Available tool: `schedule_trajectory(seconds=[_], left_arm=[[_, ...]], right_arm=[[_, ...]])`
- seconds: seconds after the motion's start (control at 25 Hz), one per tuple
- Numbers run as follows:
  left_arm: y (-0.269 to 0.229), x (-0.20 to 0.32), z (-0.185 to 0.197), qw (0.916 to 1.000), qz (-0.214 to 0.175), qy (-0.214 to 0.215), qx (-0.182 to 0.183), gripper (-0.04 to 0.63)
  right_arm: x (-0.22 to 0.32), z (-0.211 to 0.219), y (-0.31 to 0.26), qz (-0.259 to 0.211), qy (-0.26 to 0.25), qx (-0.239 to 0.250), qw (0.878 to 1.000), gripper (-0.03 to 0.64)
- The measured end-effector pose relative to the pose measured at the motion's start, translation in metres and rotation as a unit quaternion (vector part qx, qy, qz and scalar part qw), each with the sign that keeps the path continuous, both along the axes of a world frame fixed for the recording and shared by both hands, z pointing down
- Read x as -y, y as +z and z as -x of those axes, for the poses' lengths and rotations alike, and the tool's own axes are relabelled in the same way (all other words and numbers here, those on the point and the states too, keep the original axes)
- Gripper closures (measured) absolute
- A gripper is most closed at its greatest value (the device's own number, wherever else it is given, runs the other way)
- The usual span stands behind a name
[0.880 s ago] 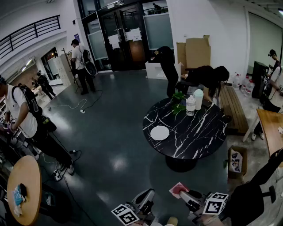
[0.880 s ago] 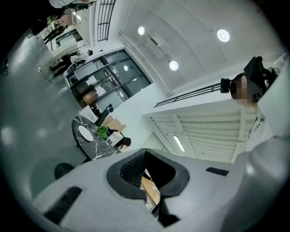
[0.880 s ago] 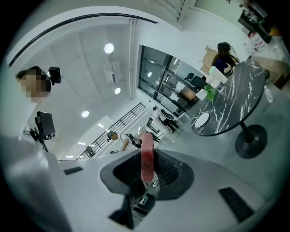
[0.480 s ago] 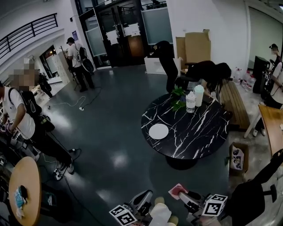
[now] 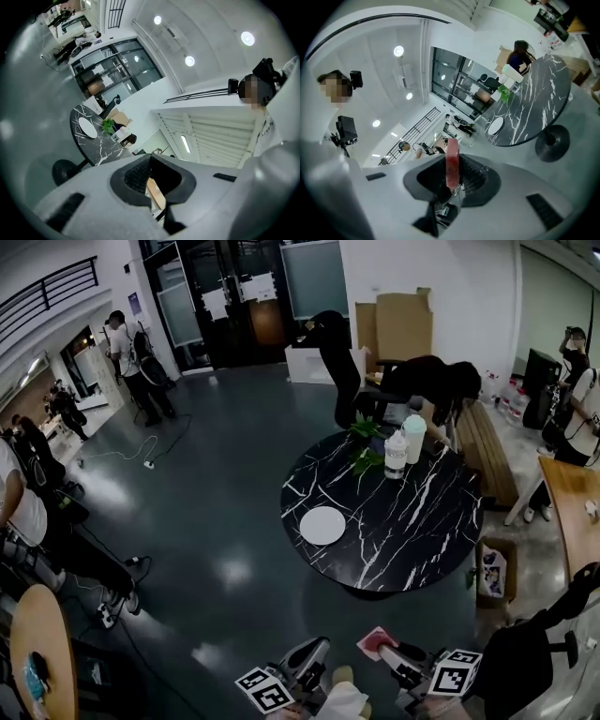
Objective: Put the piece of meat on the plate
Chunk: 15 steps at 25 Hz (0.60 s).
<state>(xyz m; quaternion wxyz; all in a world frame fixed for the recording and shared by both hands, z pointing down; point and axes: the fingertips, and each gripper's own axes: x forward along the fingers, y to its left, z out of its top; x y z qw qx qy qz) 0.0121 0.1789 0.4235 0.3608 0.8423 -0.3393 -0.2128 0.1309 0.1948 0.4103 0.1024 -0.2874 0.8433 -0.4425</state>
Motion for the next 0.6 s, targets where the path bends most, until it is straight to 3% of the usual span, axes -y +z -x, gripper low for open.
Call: schedule_trajectory(seconds=[0.28,0.6], left_arm=[[-0.014,0.073,0.018,0.9997,-0.022,0.003,-0.002,0.586],[-0.011,0.121,0.041,0.9998,-0.019,0.0,-0.004,0.586]], right_arm=[[0.075,0.023,-0.013,-0.014,0.0,-0.008,1.0,0.532],[0.118,0.046,-0.013,-0.014,-0.007,-0.016,1.0,0.532]])
